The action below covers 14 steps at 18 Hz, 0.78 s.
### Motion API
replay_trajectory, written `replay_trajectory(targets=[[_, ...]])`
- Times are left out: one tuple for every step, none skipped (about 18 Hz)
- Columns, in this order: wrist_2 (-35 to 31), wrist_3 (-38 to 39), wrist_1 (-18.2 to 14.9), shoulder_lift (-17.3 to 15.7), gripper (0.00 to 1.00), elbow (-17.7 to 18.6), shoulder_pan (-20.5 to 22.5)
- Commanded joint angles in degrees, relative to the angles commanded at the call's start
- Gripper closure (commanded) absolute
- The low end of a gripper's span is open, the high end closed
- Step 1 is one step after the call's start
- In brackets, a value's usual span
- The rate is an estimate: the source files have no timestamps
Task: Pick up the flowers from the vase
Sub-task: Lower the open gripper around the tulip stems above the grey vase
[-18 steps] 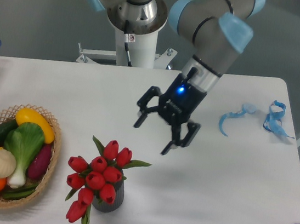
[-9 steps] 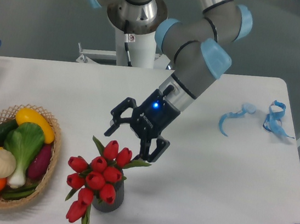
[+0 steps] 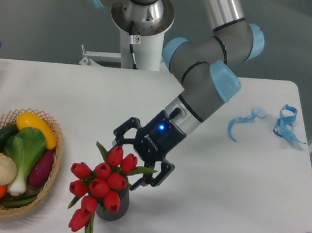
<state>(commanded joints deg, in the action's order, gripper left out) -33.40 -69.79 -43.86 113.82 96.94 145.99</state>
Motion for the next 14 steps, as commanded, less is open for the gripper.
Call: replay_trajectory(targets=[[0.0,0.0,0.0,0.26,0.0,0.0,-0.09],[0.0,0.0,0.0,0.53,0.0,-0.09,-0.09],[0.0,0.09,0.0,0.62,0.0,-0.09,-0.35],[0.0,0.09,0.0,0.7,0.0,-0.17,-0.7],[0.0,0.26,0.0,0.7,0.0,-0.26,-0.79],[0.0,0.79,0.0,0.7,0.0,-0.44,-0.79],[0.0,1.4,0.09,0.79,0.0,-0.96,-1.05],[0.0,1.75,0.35,1.23,0.0,-1.4,-1.49],[0.0,1.76,0.79,1.58,0.0,-1.41,-1.93],[0.0,1.76,1.31,1.67,0.0,-1.41,-2.11],[0.0,1.76,1.75,2.11,0.0,-1.49,-2.2],[0.0,1.76,2.02,2.46,0.0,-1.58,-2.55],[0.0,1.76,2.02,2.72,0.0,-1.58,-2.98],[0.0,1.67,2.11,3.07,0.0,-1.58,-3.42]])
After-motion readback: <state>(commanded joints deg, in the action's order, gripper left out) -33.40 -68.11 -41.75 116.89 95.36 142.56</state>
